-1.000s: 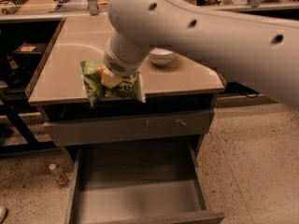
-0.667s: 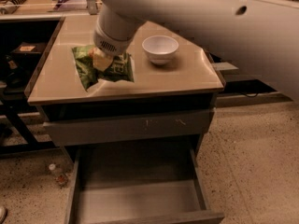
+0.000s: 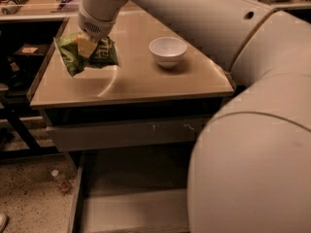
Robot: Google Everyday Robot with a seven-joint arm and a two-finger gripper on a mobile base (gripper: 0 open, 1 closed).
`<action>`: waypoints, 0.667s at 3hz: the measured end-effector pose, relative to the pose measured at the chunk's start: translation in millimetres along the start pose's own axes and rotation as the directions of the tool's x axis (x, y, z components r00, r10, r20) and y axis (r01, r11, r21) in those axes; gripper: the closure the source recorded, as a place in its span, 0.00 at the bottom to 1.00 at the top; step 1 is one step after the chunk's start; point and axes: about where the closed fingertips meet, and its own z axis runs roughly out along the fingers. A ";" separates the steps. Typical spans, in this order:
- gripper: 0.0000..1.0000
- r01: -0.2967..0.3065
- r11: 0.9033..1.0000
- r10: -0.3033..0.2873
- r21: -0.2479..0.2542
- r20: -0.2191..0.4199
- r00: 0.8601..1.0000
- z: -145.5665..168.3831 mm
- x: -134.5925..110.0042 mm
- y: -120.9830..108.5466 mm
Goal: Pick green jalapeno chip bag from middle drawer and place on counter
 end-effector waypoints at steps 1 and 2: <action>1.00 0.018 0.999 -0.017 -0.049 0.029 0.999 30.7 -16.2 -10.5; 1.00 0.019 0.996 -0.014 -0.091 0.050 0.999 61.2 -15.5 -16.0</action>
Offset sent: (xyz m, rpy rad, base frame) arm 0.0596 0.0494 -0.0595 0.0697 0.0970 0.1016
